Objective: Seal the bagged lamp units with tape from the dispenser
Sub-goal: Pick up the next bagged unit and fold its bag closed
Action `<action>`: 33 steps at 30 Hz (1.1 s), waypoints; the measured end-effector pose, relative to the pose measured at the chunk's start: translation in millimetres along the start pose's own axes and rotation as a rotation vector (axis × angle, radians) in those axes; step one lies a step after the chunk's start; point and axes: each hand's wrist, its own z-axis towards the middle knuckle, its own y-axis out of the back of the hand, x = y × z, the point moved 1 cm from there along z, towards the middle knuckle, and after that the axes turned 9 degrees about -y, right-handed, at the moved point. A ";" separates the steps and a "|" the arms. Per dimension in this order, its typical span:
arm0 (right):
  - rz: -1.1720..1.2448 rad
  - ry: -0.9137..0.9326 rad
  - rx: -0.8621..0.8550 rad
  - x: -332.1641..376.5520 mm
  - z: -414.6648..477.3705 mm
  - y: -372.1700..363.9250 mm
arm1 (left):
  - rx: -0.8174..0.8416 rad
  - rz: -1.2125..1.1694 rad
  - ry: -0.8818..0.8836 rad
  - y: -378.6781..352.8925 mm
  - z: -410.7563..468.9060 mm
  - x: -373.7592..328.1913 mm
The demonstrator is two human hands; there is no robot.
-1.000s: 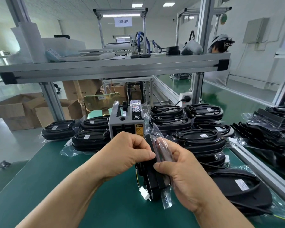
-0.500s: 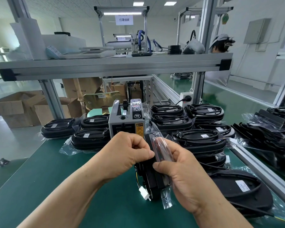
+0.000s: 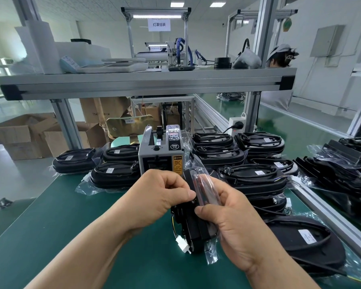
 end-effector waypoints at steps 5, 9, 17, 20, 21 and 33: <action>-0.007 -0.009 -0.007 0.0 0.1 -1.4 | 0.034 -0.066 0.029 2.6 -0.7 -1.1; -0.012 -0.007 -0.006 1.0 -0.7 -1.4 | 0.049 -0.106 0.035 4.0 -1.5 -0.9; -0.022 -0.013 0.016 -0.6 -0.6 1.1 | 0.047 -0.284 0.065 5.5 -3.4 -0.3; -0.013 -0.013 0.017 -0.8 -0.2 1.1 | 0.075 -0.185 0.034 5.1 -3.9 -1.6; -0.013 -0.012 0.017 -0.7 0.2 1.0 | 0.079 -0.149 0.026 4.9 -3.6 -1.8; 0.001 -0.013 0.013 -2.0 0.1 -1.0 | 0.006 0.019 -0.007 0.9 -2.5 2.8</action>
